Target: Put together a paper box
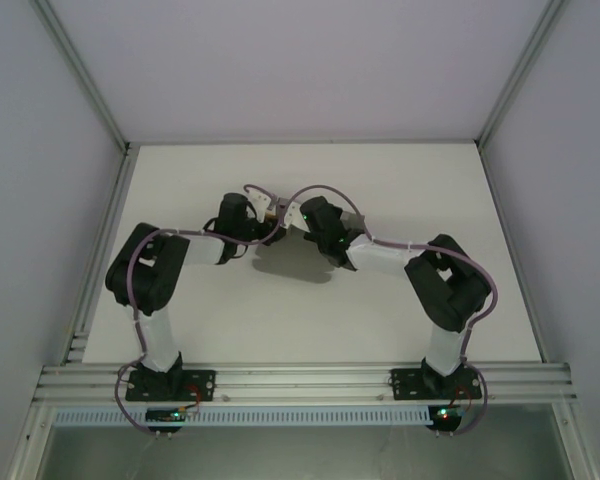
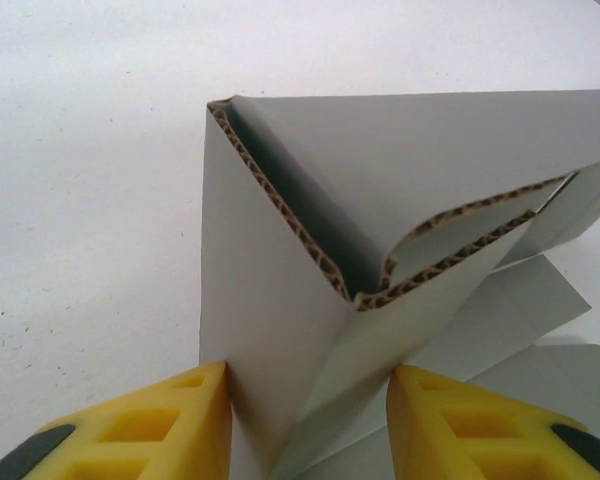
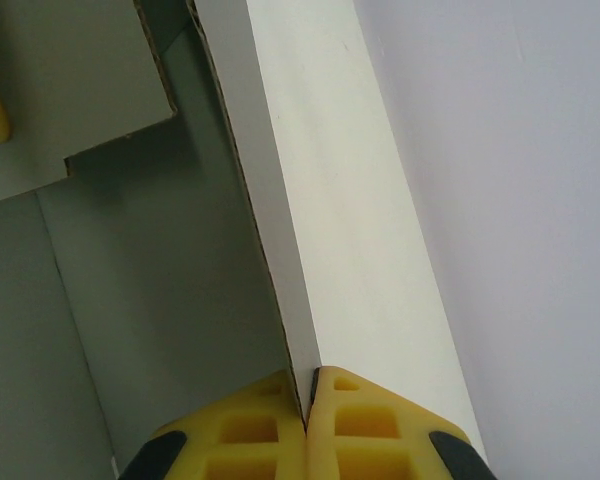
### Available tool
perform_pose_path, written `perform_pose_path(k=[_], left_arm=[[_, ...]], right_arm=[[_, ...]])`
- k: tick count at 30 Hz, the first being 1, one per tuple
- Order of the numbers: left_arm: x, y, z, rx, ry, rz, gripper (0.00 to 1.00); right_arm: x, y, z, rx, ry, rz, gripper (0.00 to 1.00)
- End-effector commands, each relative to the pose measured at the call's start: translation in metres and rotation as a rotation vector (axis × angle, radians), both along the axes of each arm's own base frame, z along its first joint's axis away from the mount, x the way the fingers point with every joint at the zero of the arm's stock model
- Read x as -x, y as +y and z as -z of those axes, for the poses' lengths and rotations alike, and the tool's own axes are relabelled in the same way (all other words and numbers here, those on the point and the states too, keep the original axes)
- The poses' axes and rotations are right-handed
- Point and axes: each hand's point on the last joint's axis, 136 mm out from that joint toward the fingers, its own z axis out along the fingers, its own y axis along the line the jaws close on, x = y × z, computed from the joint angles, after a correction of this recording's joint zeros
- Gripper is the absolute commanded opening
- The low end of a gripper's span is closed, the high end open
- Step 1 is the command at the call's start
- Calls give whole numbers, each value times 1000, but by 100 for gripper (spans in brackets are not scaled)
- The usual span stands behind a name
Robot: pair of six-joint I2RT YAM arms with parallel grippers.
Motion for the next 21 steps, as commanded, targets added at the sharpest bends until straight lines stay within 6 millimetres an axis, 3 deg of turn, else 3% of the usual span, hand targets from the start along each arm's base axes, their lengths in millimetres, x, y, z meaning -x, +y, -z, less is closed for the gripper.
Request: perform_pose_path(k=[1, 8, 13, 14, 17, 21], left_arm=[[-12, -21, -32, 47, -93, -13, 31], [-23, -30, -24, 64, -80, -62, 18], [-36, -22, -22, 79, -54, -184, 6], [-35, -23, -21, 75, -46, -177, 7], [-17, -36, -25, 98, -89, -41, 24], [-26, -20, -22, 59, -82, -141, 17]], right_arm=[[41, 39, 26, -65, 155, -146, 0], [49, 41, 47, -111, 275, -161, 0], [40, 34, 54, -112, 291, -114, 0], [38, 33, 54, -111, 286, -102, 0], [32, 26, 53, -105, 253, -70, 0], [30, 25, 51, -85, 236, -82, 0]])
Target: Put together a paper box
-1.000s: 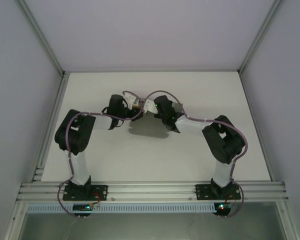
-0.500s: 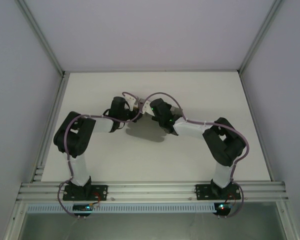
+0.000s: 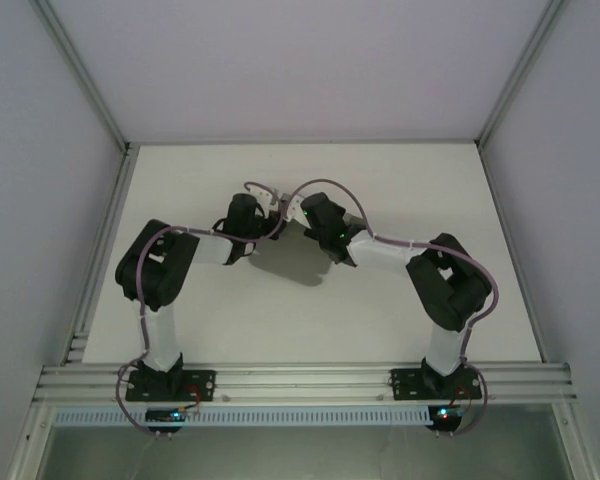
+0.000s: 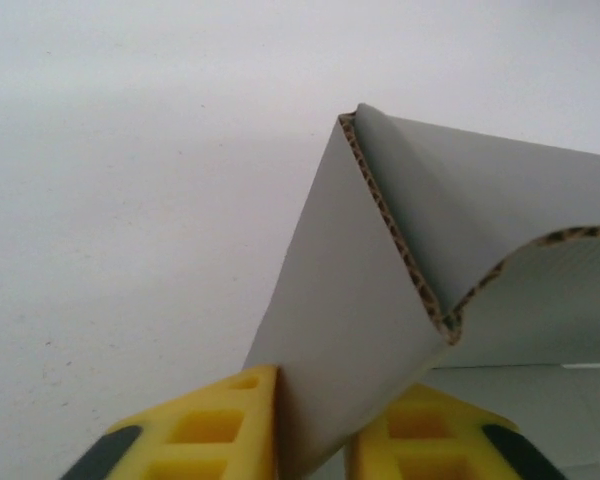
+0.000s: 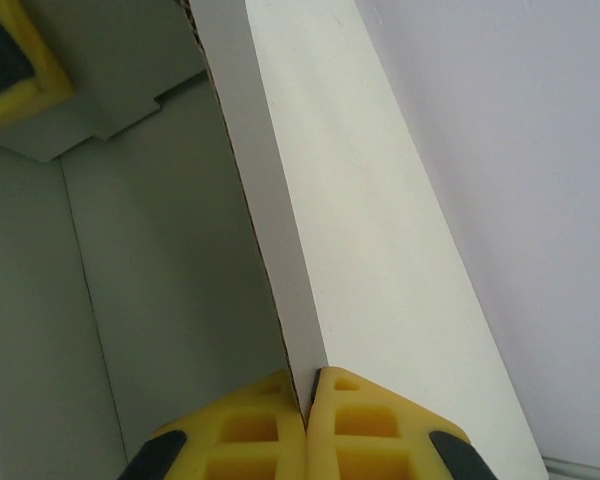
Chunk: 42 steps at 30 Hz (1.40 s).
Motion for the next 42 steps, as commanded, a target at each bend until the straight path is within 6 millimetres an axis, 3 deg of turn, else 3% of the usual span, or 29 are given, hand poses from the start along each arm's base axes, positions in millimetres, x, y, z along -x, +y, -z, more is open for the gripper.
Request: perform_pose_path(k=[1, 14, 15, 17, 19, 20, 24, 28, 31, 37, 42], left_arm=[[-3, -19, -23, 15, -63, 36, 17], [-13, -45, -3, 18, -4, 93, 23], [-13, -48, -4, 20, -3, 101, 20], [-14, -49, -3, 13, 3, 108, 0], [-15, -45, -3, -4, 16, 86, 0], [-14, -42, -3, -15, 20, 72, 0], [-2, -25, -2, -44, 61, 37, 0], [16, -15, 0, -13, 122, 66, 0], [23, -9, 0, 73, 198, 82, 0], [29, -5, 7, 151, 302, 124, 0], [26, -3, 23, 110, 363, 107, 0]], right_arm=[[35, 30, 51, -8, 189, -162, 0], [45, 40, 62, -48, 259, -201, 0], [44, 39, 62, -52, 262, -202, 0], [43, 38, 60, -64, 278, -208, 0], [36, 33, 53, -76, 255, -177, 0], [31, 30, 48, -86, 236, -151, 8], [6, 6, 8, -149, 138, 11, 60], [1, -23, -34, -250, 69, 138, 97], [11, -41, -42, -313, 118, 189, 99], [33, -70, -26, -483, 335, 334, 99], [45, -65, -7, -641, 492, 317, 93]])
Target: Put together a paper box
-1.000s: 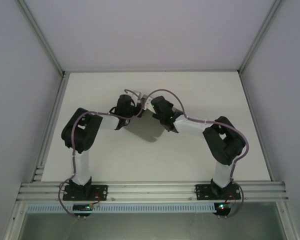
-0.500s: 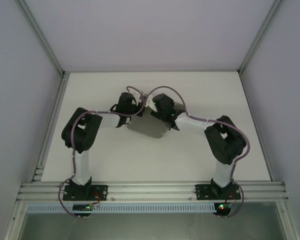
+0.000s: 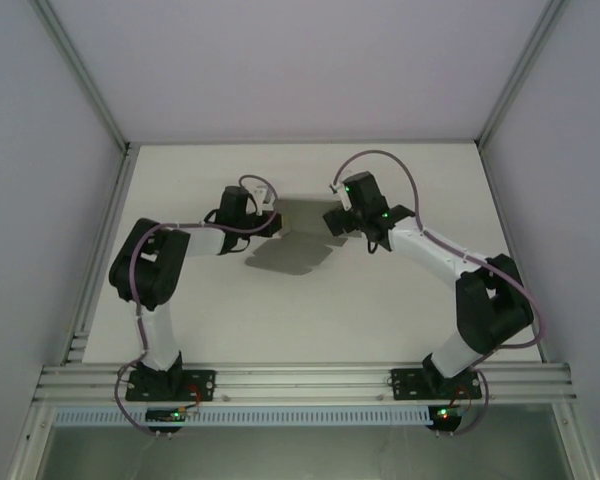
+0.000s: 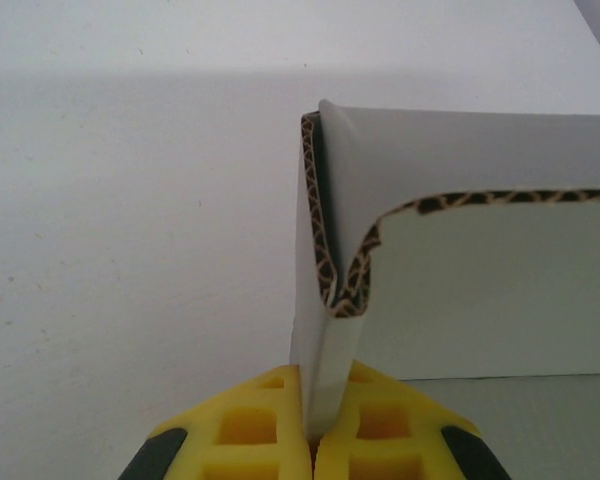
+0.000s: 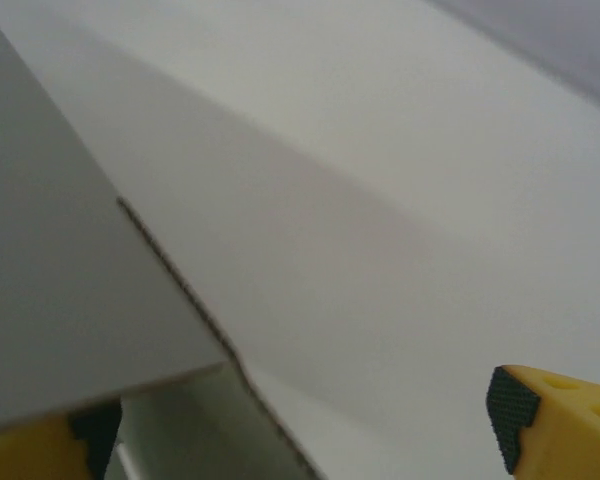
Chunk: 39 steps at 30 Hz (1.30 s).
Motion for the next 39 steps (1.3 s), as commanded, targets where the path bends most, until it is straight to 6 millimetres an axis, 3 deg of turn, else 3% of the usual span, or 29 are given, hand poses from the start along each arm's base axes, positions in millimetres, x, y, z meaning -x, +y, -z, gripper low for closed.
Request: perform_pose_path(k=[1, 5, 11, 16, 22, 26, 32, 34, 35, 39], left_arm=[[9, -5, 20, -19, 108, 32, 0], [9, -5, 26, -37, 126, 40, 0], [3, -9, 33, -42, 150, 40, 5], [-3, -12, 34, -41, 147, 47, 12], [-13, -18, 30, -33, 98, 66, 23], [-20, -21, 26, -20, 85, 69, 22], [-27, -11, 13, -53, 26, 11, 22], [-32, -5, 8, -72, 5, -24, 11], [-36, -2, 7, -86, -1, -49, 0], [-48, 21, 19, -203, 62, -203, 0]], right_arm=[[21, 8, 23, -150, 156, -10, 87], [11, 15, 27, -183, 166, -33, 58], [19, 31, 35, -228, 200, -150, 21], [28, 31, 54, -202, 245, -193, 2], [40, 37, 61, -202, 286, -296, 0], [38, 32, 67, -175, 313, -292, 0], [39, 26, 68, -163, 332, -284, 0], [38, 24, 67, -152, 330, -280, 0], [38, 23, 67, -148, 330, -279, 0], [33, 17, 64, -92, 279, -246, 0]])
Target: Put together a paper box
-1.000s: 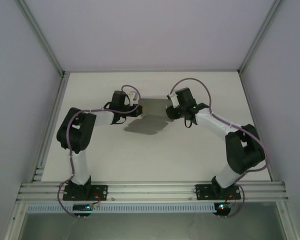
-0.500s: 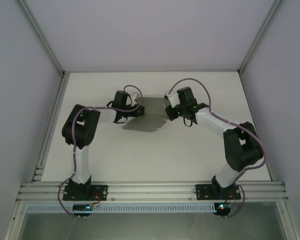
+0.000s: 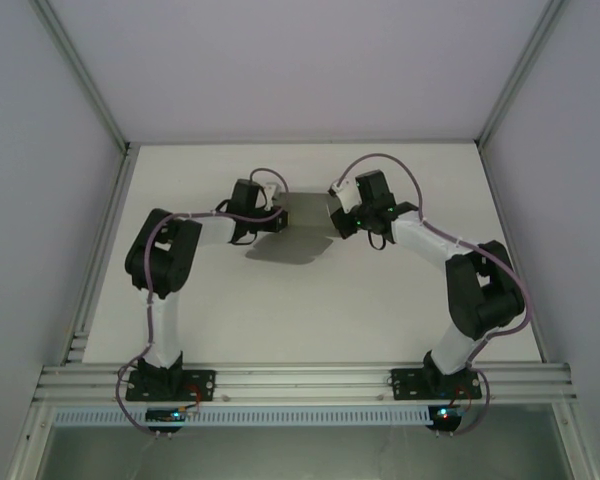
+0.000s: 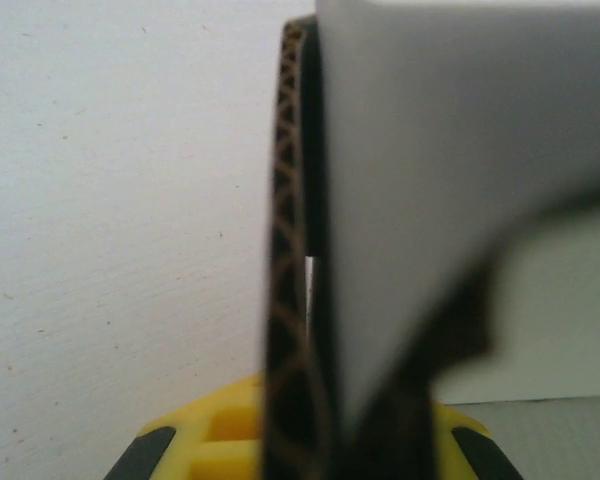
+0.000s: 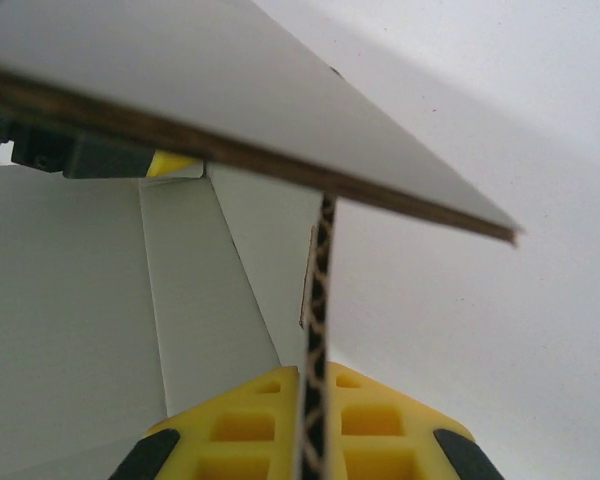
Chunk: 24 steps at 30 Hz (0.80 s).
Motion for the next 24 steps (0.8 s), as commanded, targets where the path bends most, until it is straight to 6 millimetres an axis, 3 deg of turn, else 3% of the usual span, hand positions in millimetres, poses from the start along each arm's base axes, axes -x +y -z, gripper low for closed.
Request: perform_pose_path(k=[1, 7, 12, 15, 20, 24], left_arm=[[-22, 36, -1, -148, 13, -216, 0], [-18, 82, 8, -331, 88, -498, 0], [-16, 77, 14, -322, 64, -481, 0], [-14, 69, 11, -272, 24, -415, 0], [-6, 50, -9, -123, -36, -273, 21], [-1, 39, -25, -69, -49, -195, 30]], right_arm=[[28, -14, 35, 143, 101, -13, 0], [25, -17, 30, 213, 36, 69, 0], [30, -3, 31, 226, 12, 51, 0], [28, -7, 34, 226, 15, 60, 0], [29, -8, 32, 231, 11, 44, 0], [28, -10, 37, 248, 31, 43, 0]])
